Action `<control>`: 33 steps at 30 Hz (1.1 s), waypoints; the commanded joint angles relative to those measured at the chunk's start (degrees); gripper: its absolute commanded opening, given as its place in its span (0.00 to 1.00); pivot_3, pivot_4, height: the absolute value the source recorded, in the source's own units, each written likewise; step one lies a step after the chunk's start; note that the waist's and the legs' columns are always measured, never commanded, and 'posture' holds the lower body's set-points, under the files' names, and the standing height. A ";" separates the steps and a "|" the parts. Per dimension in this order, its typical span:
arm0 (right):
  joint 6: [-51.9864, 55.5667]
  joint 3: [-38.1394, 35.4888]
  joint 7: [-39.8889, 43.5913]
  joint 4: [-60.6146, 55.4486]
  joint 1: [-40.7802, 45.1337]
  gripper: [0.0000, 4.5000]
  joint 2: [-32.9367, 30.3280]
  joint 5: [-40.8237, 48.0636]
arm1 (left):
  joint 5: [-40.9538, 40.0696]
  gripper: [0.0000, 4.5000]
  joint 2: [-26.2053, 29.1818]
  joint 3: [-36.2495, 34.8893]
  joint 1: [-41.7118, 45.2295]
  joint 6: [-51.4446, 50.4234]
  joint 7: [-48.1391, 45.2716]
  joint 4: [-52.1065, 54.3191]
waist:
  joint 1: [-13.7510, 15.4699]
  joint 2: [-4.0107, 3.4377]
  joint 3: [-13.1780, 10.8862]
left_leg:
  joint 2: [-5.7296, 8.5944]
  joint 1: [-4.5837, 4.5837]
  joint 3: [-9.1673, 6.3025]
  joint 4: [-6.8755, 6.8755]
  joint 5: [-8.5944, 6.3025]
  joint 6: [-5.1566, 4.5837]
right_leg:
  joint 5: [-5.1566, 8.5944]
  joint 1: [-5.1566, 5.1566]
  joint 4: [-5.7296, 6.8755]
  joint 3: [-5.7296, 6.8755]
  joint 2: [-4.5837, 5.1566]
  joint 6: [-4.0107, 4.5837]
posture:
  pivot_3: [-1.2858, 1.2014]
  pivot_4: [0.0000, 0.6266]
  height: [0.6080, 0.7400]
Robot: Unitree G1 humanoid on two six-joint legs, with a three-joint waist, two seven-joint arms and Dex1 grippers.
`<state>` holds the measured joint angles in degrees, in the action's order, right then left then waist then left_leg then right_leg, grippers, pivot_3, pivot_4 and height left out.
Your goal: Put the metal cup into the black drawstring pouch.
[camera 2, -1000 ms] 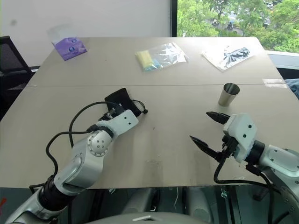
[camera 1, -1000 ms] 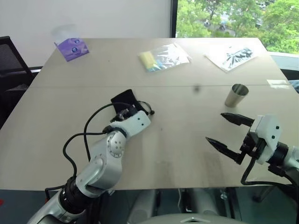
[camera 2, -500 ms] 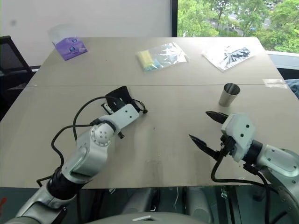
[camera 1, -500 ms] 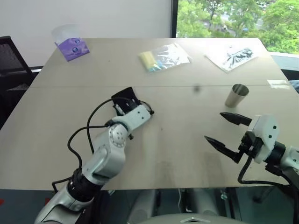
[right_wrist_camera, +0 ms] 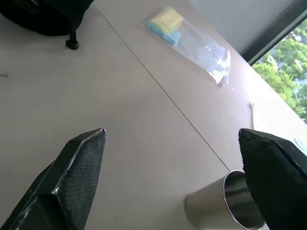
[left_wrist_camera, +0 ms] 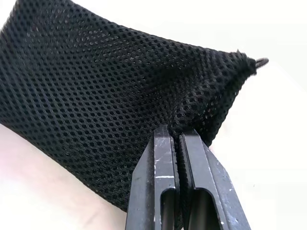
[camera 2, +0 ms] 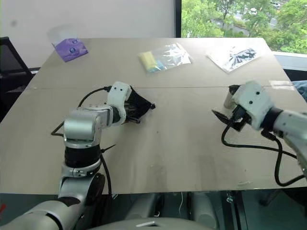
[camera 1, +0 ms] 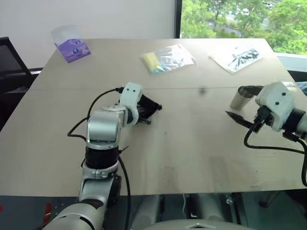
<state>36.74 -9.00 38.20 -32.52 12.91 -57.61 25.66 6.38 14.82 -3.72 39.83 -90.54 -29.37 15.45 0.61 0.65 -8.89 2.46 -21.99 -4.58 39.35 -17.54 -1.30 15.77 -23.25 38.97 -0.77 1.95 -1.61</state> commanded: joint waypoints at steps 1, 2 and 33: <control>-5.50 6.17 7.52 14.29 9.24 1.00 -5.87 -7.92 | -2.25 0.02 -1.16 -4.07 3.23 -0.95 2.39 -2.55 | 0.09 0.00 -0.01 | 0.04 0.00 0.02 0.02 0.00 0.00 | 0.00 0.01 -0.01 -0.01 0.04 -0.01 | 0.52 0.24 1.00; -8.44 8.94 9.43 18.95 12.19 1.00 -6.05 -10.40 | -2.90 0.02 -0.33 -3.14 3.09 -0.13 2.67 -2.88 | 0.04 0.02 -0.01 | 0.10 0.01 0.05 0.05 0.00 -0.01 | -0.02 0.01 -0.02 -0.04 0.09 -0.04 | 0.52 0.24 1.00; -21.20 22.06 25.67 48.62 36.57 0.37 2.28 -31.58 | -10.98 0.00 4.17 -1.22 1.41 0.94 12.36 0.05 | -1.19 0.01 -0.02 | 0.09 -0.45 0.00 0.04 0.01 0.02 | -0.04 -0.49 0.00 -0.01 0.12 -0.03 | 0.52 0.24 1.00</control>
<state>14.32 16.53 63.37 19.19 49.09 -53.80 -6.14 -4.07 18.64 -4.03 40.64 -89.84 -17.53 13.37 -0.58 0.67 -8.91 2.55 -22.44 -4.58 39.39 -17.53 -1.28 15.74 -23.75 38.97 -0.79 2.08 -1.63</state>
